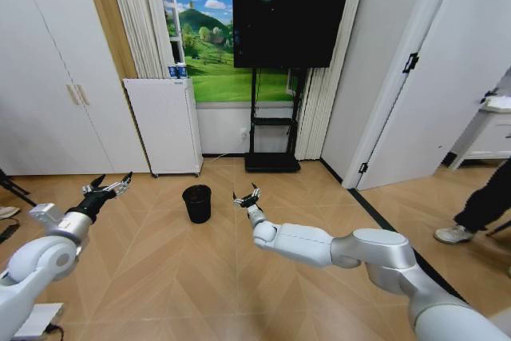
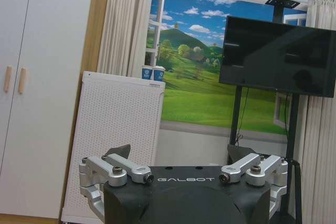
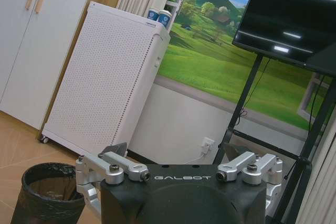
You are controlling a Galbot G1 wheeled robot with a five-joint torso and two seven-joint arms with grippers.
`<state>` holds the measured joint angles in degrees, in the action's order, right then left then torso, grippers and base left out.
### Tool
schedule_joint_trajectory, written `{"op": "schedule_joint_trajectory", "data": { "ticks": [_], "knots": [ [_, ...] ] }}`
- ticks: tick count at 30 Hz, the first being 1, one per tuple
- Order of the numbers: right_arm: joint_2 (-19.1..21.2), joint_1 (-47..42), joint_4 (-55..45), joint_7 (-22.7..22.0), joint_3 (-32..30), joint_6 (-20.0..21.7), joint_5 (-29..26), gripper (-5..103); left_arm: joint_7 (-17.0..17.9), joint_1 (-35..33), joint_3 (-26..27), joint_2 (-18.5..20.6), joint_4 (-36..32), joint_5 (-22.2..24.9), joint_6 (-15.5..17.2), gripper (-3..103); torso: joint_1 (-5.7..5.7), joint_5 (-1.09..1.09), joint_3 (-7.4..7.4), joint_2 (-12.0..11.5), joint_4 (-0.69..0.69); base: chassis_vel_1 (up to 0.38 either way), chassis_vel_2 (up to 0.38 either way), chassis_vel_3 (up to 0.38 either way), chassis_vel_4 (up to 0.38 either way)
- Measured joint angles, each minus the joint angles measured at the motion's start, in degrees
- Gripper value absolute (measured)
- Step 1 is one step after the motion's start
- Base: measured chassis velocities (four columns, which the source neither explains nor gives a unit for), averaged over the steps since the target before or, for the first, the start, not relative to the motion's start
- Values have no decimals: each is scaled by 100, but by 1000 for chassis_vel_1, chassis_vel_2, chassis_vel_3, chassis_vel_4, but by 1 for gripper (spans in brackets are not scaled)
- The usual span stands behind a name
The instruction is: Pick up the trash bin and place the garbage on the floor into it.
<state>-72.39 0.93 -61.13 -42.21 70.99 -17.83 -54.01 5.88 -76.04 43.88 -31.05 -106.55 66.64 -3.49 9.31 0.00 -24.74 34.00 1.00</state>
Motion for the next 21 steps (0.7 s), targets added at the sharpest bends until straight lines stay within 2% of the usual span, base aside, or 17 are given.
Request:
{"op": "schedule_joint_trajectory", "data": {
  "ticks": [21],
  "knots": [
    [1, 0, 0, 0, 0, 0, 0, 100, 0, 0, 0, 0, 0, 0, 0, 100, 0, 0, 0, 0, 0, 0, 0, 0, 0]
  ]
}}
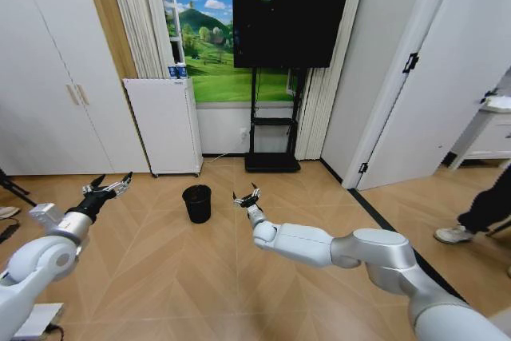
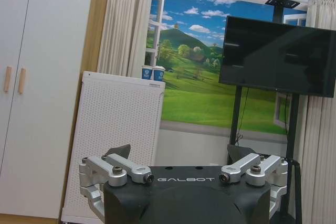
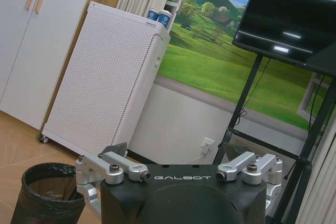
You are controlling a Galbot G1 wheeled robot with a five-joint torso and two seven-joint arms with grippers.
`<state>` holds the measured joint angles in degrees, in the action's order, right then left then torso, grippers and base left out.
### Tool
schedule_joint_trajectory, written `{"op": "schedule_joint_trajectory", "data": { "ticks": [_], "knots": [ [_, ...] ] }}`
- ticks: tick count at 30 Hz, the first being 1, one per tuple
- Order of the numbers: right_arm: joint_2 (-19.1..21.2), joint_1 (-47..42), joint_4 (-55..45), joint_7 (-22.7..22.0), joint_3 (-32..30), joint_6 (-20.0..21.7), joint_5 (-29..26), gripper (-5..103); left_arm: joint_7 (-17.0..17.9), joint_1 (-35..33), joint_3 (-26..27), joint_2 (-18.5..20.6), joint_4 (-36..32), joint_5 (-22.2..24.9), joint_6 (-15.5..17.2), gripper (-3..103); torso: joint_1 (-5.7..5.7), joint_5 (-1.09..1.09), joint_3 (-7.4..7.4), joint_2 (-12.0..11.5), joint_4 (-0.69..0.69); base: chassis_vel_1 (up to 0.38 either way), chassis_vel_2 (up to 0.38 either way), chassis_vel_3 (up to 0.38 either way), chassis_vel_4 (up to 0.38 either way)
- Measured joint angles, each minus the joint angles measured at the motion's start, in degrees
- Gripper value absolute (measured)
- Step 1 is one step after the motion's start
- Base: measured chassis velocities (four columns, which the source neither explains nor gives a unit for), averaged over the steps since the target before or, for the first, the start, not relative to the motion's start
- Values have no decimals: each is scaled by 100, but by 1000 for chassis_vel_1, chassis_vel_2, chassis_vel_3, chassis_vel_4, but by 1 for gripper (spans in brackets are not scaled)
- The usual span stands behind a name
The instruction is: Pick up the trash bin and place the garbage on the floor into it.
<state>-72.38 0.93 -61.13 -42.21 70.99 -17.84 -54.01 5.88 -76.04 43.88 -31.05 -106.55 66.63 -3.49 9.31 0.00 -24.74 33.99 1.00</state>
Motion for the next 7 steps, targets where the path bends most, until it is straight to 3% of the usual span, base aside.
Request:
{"op": "schedule_joint_trajectory", "data": {
  "ticks": [7],
  "knots": [
    [0, 0, 0, 0, 0, 0, 0, 100, 0, 0, 0, 0, 0, 0, 0, 100, 0, 0, 0, 0, 0, 0, 0, 0, 0]
  ]
}}
